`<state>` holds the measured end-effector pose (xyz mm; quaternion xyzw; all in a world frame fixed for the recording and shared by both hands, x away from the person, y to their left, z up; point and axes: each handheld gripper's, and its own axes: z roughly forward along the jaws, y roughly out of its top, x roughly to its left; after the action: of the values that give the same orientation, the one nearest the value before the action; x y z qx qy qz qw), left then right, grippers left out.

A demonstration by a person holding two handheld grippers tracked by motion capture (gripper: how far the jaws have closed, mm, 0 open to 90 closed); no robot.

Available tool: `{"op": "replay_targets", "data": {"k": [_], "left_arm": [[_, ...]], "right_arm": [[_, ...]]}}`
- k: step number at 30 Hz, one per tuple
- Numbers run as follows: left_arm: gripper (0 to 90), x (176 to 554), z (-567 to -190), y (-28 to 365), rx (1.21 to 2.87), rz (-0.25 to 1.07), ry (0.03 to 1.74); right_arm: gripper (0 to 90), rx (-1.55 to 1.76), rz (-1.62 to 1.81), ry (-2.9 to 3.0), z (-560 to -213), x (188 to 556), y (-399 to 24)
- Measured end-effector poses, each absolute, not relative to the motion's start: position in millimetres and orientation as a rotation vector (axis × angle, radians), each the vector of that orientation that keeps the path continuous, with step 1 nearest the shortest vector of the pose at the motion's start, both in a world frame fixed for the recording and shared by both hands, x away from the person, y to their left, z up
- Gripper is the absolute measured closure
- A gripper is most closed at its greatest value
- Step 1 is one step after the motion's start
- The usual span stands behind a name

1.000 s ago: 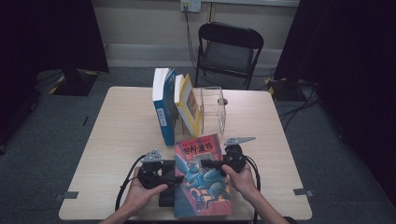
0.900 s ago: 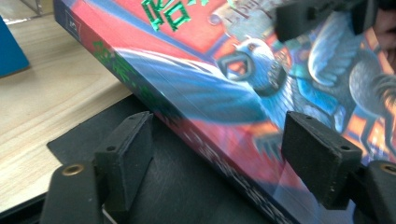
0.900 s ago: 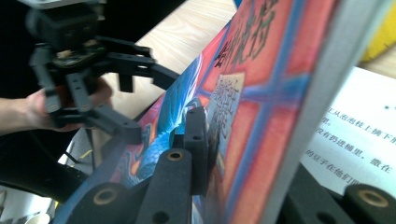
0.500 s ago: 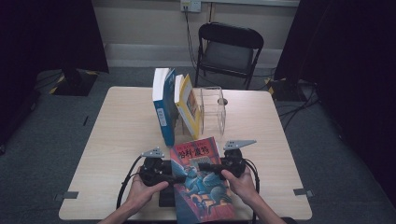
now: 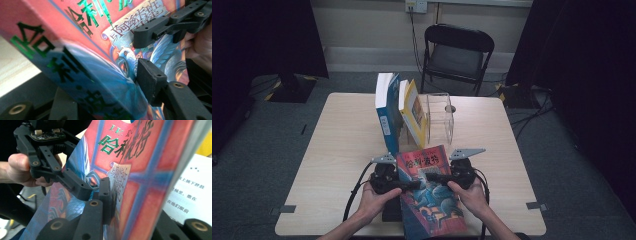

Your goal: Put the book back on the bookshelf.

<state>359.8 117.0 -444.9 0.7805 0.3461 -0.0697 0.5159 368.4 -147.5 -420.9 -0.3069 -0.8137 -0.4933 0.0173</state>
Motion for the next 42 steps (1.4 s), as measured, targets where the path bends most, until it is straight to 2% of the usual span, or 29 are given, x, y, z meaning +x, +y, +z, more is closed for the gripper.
{"op": "replay_targets", "data": {"k": [7, 9, 10, 11, 14, 18, 21, 22, 23, 24, 26, 35, 36, 42], "left_arm": [[54.9, 353.4, -432.4, 115.0, 1.903, -0.071, 0.789], [55.7, 352.5, -432.6, 115.3, 1.913, -0.062, 0.796], [56.3, 352.6, -434.6, 116.0, 1.909, -0.073, 0.821], [56.8, 352.6, -434.6, 116.0, 1.909, -0.073, 0.821], [57.2, 352.2, -437.8, 116.6, 1.916, -0.074, 0.832], [58.5, 353.3, -438.0, 113.4, 1.908, -0.077, 0.826], [59.5, 353.1, -436.7, 113.5, 1.907, -0.077, 0.822], [59.9, 354.3, -436.2, 115.5, 1.906, -0.086, 0.811], [60.1, 354.3, -436.2, 115.5, 1.906, -0.086, 0.811], [60.4, 356.4, -435.1, 116.2, 1.908, -0.097, 0.795], [60.5, 357.6, -433.3, 116.2, 1.908, -0.094, 0.785], [64.4, 365.0, -402.7, 124.7, 1.862, -0.004, 0.756], [64.7, 363.9, -391.5, 126.6, 1.843, 0.056, 0.733], [70.2, 361.5, -363.5, 129.8, 1.795, 0.195, 0.685]], "right_arm": [[75.5, -0.934, -1.576, -2.501, -411.3, 372.0, -150.7], [69.1, -0.962, -1.562, -2.517, -413.0, 374.0, -148.7], [63.0, -0.987, -1.559, -2.513, -415.3, 375.7, -149.8], [63.0, -0.987, -1.559, -2.513, -415.3, 375.7, -149.8], [51.5, -1.066, -1.530, -2.508, -424.1, 379.2, -165.9], [51.2, -1.098, -1.530, -2.483, -428.6, 377.5, -177.3], [52.2, -1.100, -1.530, -2.481, -428.5, 377.1, -178.3], [57.8, -1.100, -1.533, -2.473, -426.3, 377.6, -179.1], [57.8, -1.100, -1.533, -2.473, -426.3, 377.6, -179.1], [71.1, -1.077, -1.572, -2.455, -421.6, 378.0, -180.4], [74.0, -1.060, -1.588, -2.448, -419.7, 378.3, -181.0], [78.7, -1.050, -1.705, -2.451, -387.6, 382.2, -175.2], [79.9, -1.029, -1.746, -2.452, -378.8, 383.0, -174.3], [84.1, -0.966, -1.898, -2.441, -350.3, 381.9, -172.5]]}}
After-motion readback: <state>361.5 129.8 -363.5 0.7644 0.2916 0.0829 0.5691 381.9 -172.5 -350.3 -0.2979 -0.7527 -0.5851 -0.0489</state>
